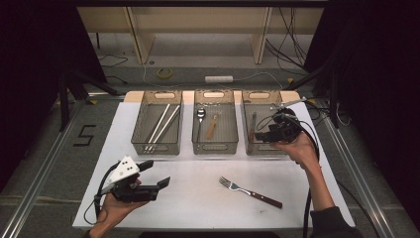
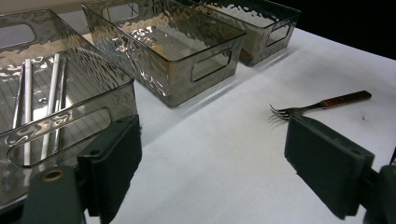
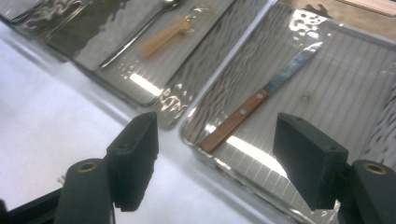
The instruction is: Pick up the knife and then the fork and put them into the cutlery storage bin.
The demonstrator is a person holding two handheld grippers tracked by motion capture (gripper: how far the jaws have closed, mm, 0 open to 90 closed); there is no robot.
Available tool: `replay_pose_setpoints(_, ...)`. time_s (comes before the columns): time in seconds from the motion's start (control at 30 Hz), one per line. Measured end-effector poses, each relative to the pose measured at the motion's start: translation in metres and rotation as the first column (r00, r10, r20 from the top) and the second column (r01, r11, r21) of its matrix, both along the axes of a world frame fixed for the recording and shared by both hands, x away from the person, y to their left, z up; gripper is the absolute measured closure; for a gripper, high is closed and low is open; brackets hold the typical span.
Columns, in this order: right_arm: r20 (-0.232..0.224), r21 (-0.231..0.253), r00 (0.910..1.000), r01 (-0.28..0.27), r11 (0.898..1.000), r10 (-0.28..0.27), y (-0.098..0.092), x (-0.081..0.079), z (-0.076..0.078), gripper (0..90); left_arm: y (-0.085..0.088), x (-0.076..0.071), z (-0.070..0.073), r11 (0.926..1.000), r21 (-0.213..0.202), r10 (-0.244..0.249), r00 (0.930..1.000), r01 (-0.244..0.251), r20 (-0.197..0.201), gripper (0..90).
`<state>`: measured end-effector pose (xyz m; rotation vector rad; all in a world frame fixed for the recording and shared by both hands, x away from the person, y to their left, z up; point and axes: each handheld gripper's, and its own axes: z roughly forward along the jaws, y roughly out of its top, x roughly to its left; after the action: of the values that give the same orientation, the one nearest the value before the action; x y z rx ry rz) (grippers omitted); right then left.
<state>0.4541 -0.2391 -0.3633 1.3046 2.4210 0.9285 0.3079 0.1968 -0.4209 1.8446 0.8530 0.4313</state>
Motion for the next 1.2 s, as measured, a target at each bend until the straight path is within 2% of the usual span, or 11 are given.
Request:
replay_pose_setpoints(0.2, 0.022, 0.009, 0.9988, -0.043, 0.999, 0.043, 0.003, -0.017, 0.002, 30.5, 0.000, 0.000, 0.000, 1.0000, -0.001, 0.001, 1.0000, -0.001, -0.001, 18.3)
replay_pose_setpoints(0.37, 0.034, 0.041, 0.9967, -0.075, 0.996, 0.073, 0.003, -0.031, 0.000, 29.5, 0.000, 0.000, 0.000, 1.0000, -0.003, 0.000, 1.0000, 0.000, -0.001, 18.3)
replay_pose_setpoints(0.63, 0.033, 0.005, 0.9900, -0.138, 0.990, 0.137, 0.011, -0.049, 0.001, 29.3, 0.000, -0.001, 0.001, 1.0000, -0.005, -0.005, 1.0000, 0.005, -0.003, 18.3)
replay_pose_setpoints(0.77, 0.005, -0.022, 0.9832, -0.182, 0.983, 0.182, 0.015, -0.056, -0.004, 29.3, -0.001, -0.002, 0.001, 1.0000, -0.004, -0.007, 1.0000, 0.007, 0.002, 18.2)
replay_pose_setpoints(0.93, -0.042, -0.035, 0.9769, -0.211, 0.977, 0.209, 0.019, -0.059, -0.013, 29.3, 0.000, -0.002, 0.001, 1.0000, -0.005, -0.008, 1.0000, 0.008, 0.002, 18.2)
replay_pose_setpoints(1.2, -0.099, -0.072, 0.9608, -0.266, 0.961, 0.259, 0.027, -0.064, -0.023, 28.3, 0.000, -0.002, 0.001, 0.9999, -0.009, -0.008, 1.0000, 0.008, 0.003, 18.2)
